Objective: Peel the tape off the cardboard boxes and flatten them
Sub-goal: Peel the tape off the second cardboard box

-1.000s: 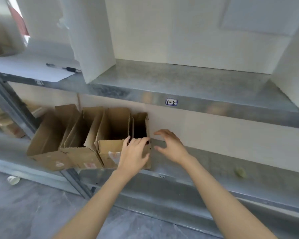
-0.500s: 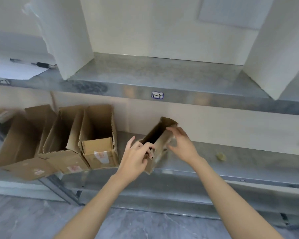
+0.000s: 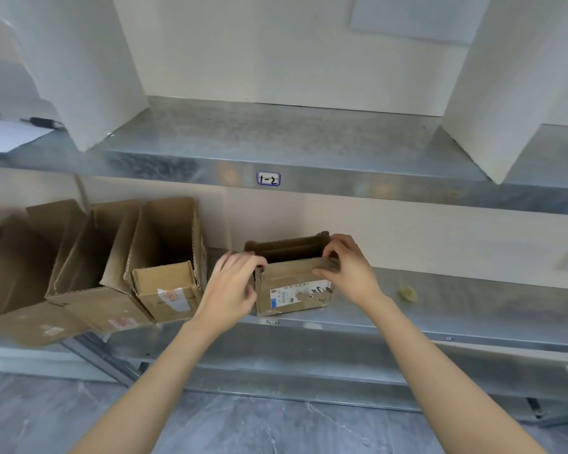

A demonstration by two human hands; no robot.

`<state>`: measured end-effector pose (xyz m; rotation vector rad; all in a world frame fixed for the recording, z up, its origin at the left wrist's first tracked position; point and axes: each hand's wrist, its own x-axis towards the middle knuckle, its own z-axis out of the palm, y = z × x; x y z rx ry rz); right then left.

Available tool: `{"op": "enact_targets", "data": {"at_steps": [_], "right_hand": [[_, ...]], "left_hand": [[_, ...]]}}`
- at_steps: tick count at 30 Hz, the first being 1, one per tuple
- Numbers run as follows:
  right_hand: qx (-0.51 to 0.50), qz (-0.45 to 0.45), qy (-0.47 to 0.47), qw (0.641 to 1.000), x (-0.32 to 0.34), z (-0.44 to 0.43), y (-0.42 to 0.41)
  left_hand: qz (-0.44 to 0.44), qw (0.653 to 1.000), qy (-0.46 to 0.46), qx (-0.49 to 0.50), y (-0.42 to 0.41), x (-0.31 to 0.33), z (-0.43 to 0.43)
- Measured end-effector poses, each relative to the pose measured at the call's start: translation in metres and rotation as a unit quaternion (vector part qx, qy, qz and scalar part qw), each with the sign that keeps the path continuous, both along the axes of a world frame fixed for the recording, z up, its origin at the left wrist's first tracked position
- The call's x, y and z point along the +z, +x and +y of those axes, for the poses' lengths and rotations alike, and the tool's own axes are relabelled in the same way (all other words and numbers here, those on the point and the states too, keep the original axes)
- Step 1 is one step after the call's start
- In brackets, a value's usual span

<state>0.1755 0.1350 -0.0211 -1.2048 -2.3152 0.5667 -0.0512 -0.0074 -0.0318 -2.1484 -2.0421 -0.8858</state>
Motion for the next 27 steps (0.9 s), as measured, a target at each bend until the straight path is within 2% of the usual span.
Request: {"op": "enact_targets", "data": {"at_steps": [4, 7, 10, 13, 18, 23, 27], "right_hand": [[-0.014, 0.072, -0.019, 0.997, -0.003, -0.001, 0.0], [-0.014, 0.144, -0.065, 0.987, -0.008, -0.003, 0.006], [-0.031, 0.138, -0.102, 0.985, -0.02, -0.002, 0.019], [-0.048, 0.092, -0.132, 0.986, -0.033, -0.002, 0.03], [-0.018, 0.013, -0.173, 0.985, -0.054, -0.008, 0.03], [-0.019, 0.075, -0.189, 0.979, -0.049, -0.011, 0.023], [-0.038, 0.139, -0.21, 0.967, -0.033, -0.015, 0.016]], "left_hand": [[-0.106, 0.993, 0.017, 0.047, 0.001, -0.003, -0.006], [-0.194, 0.976, -0.019, 0.092, 0.002, -0.017, -0.009], [-0.303, 0.944, -0.063, 0.115, 0.007, -0.032, -0.01], [-0.322, 0.934, -0.101, 0.119, 0.012, -0.047, -0.01], [-0.355, 0.921, -0.12, 0.108, 0.029, -0.056, -0.01], [-0.372, 0.919, -0.091, 0.097, 0.031, -0.047, -0.011], [-0.387, 0.911, -0.106, 0.096, 0.023, -0.035, -0.008]]}}
